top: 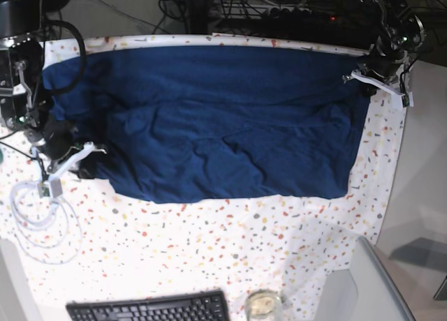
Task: Layout the t-shirt on the table in an organized manner, then fold the t-shirt properly
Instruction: 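Release the shirt and move the right gripper to the shirt's corner, then grasp the shirt corner with the right gripper and pull it off the cloth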
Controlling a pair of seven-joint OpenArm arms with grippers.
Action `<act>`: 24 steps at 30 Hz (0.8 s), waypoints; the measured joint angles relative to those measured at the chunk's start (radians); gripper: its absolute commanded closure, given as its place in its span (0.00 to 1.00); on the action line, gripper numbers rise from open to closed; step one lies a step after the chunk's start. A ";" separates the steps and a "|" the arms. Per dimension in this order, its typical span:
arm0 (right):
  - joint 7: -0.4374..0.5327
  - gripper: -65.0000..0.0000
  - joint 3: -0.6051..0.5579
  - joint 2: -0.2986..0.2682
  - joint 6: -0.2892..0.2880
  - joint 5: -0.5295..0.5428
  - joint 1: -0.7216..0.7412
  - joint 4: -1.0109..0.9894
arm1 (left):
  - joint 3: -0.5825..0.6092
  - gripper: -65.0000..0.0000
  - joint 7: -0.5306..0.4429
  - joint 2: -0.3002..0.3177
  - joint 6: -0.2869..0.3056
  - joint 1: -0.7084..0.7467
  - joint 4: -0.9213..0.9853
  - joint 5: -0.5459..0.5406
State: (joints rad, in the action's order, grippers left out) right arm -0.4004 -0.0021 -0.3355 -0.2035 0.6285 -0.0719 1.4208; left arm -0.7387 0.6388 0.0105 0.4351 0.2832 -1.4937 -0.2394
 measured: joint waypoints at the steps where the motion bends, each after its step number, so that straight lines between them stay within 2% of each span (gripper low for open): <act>1: -0.001 1.00 0.000 0.000 -0.003 -0.002 -0.019 0.020 | 0.001 1.00 0.000 0.000 0.000 0.000 0.000 0.000; 12: -0.007 0.98 -0.027 0.004 -0.006 -0.002 -0.193 0.106 | 0.001 1.00 0.000 0.001 0.000 0.005 -0.001 0.000; 14: -0.040 0.85 -0.071 0.002 -0.006 0.000 -0.194 0.104 | 0.001 1.00 0.000 0.001 0.000 0.005 -0.001 0.000; 17: -0.151 0.63 -0.084 0.009 -0.007 0.005 -0.193 0.124 | 0.001 1.00 0.000 0.001 0.000 0.005 -0.001 0.000; 20: -0.161 0.61 -0.070 0.006 -0.004 0.000 -0.177 0.163 | 0.001 1.00 0.000 0.002 0.000 0.005 -0.001 0.000; 24: -0.167 0.59 0.036 0.034 0.001 -0.001 -0.069 0.187 | 0.002 1.00 0.000 0.002 0.000 0.012 -0.001 0.000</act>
State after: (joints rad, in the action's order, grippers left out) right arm -0.5674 0.0338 -0.3019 -0.2024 0.6277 -0.1410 1.6077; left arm -0.7368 0.6384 0.0128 0.4351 0.2951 -1.4948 -0.2398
